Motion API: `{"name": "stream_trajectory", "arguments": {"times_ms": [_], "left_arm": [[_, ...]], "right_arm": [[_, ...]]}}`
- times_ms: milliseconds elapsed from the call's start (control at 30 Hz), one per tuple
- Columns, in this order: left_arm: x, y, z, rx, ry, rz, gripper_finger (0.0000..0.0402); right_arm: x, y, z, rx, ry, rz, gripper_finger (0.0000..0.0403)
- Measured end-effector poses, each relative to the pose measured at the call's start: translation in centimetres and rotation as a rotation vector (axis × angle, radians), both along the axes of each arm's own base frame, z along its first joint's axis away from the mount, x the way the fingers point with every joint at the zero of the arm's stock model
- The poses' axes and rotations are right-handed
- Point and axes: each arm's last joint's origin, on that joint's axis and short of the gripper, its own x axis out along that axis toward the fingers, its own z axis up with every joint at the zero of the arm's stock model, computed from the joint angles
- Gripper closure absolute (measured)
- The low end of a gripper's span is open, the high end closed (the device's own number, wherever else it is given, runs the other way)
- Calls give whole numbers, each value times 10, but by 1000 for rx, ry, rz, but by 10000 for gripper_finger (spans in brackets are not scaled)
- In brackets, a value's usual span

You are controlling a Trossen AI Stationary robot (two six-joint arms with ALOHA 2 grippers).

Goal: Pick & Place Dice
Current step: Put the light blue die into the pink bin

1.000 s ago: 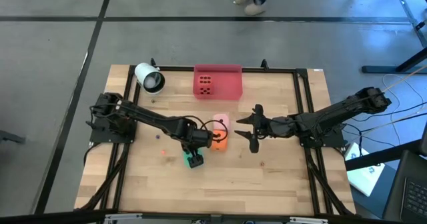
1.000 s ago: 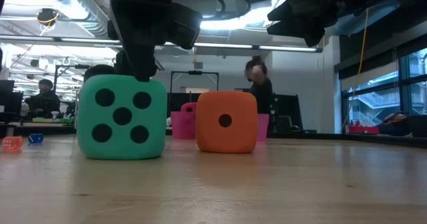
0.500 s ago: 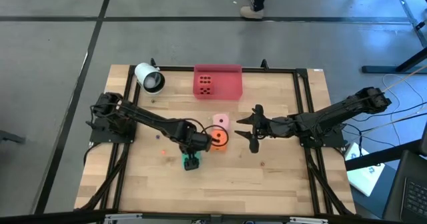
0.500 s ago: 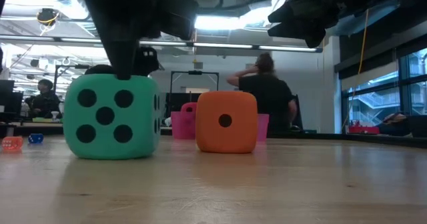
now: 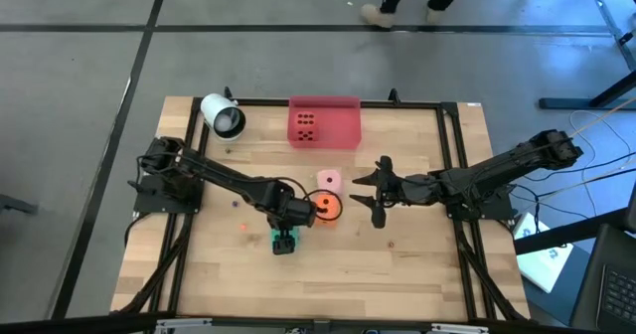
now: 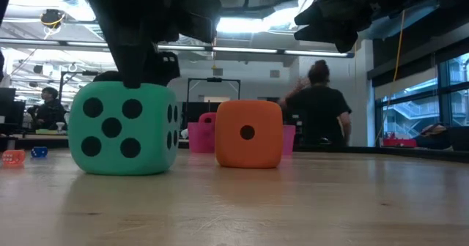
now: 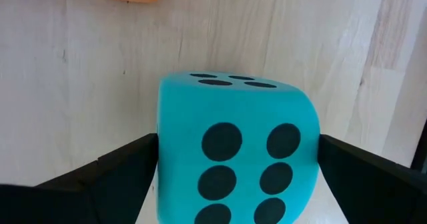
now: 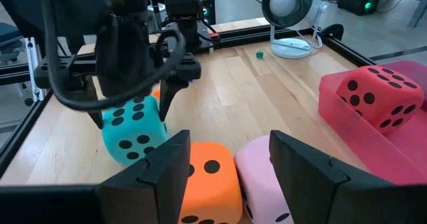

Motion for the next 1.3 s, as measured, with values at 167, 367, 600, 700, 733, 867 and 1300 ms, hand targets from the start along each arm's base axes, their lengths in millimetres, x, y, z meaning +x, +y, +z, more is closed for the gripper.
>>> {"name": "stream_trajectory", "arguments": {"times_ms": [167,367,600,700,733,867,1300], "left_arm": [[4,2,-14,-51,62,-12,4],[6,4,-18,-88,82,-28,12],[6,12,-10,-110,62,-35,71],[5,16,-5,-130,50,-31,96],[5,18,-3,-139,42,-25,102],[4,25,5,-166,26,-9,118],[-4,40,28,-143,-44,39,181]], "right_arm": [[0,0,0,0,0,0,197],[0,0,0,0,1,0,197],[0,0,-1,-2,6,0,197],[0,0,-1,-2,6,0,197],[0,0,-1,-2,6,0,197],[0,0,-1,-2,7,0,197],[-1,0,-2,-4,15,0,197]]}}
